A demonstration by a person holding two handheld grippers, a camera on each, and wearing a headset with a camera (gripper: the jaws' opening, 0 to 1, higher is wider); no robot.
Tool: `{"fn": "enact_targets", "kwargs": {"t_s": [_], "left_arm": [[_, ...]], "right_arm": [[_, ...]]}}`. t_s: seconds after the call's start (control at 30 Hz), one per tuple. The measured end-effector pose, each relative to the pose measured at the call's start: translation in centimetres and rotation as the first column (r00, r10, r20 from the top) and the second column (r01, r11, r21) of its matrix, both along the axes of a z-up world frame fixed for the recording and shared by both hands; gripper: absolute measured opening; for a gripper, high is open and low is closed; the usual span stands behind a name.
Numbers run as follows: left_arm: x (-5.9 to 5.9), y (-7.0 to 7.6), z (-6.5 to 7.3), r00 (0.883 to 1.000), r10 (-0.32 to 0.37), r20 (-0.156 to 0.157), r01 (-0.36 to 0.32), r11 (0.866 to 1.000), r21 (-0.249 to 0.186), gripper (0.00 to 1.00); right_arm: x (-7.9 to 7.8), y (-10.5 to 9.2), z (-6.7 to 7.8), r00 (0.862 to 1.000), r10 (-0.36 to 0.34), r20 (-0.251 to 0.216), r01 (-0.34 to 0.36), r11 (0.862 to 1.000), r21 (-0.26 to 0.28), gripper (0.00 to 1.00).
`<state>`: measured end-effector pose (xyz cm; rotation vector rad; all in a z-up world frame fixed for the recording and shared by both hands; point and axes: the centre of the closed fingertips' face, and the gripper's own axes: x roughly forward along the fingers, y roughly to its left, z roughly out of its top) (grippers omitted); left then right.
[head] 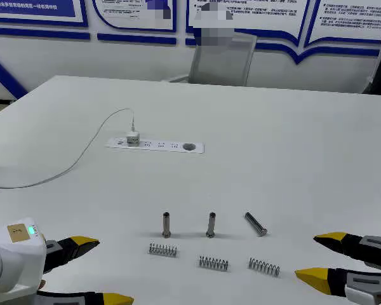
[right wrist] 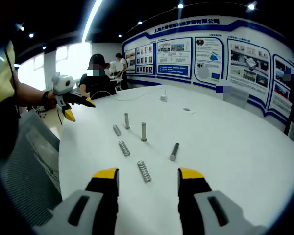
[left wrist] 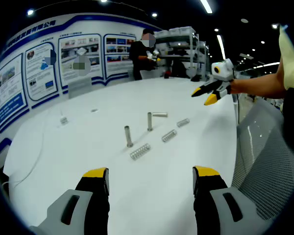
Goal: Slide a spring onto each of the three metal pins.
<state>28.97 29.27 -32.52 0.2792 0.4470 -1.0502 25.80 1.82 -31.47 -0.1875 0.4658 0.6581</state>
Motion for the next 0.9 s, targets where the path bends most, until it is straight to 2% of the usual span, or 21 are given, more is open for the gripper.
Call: {"fn": "enact_targets", "kwargs": {"t_s": [0.5,0.9], "left_arm": [[0.1,0.1,0.1,1.000,0.003,0.003,-0.003,1.000,-0.002,0.71],[0.3,0.3,0.2,1.000,0.020,0.004,-0.020,1.000,-0.009,0.71]], "right_arm": [[0.3,-0.6,0.1,1.000,-0.021,-0.004,0.021,1.000,0.002,0.48],[2.7,-0.7,0.6,0.999,-0.036,-0.002,0.036,0.999,-0.005,0.45]]}}
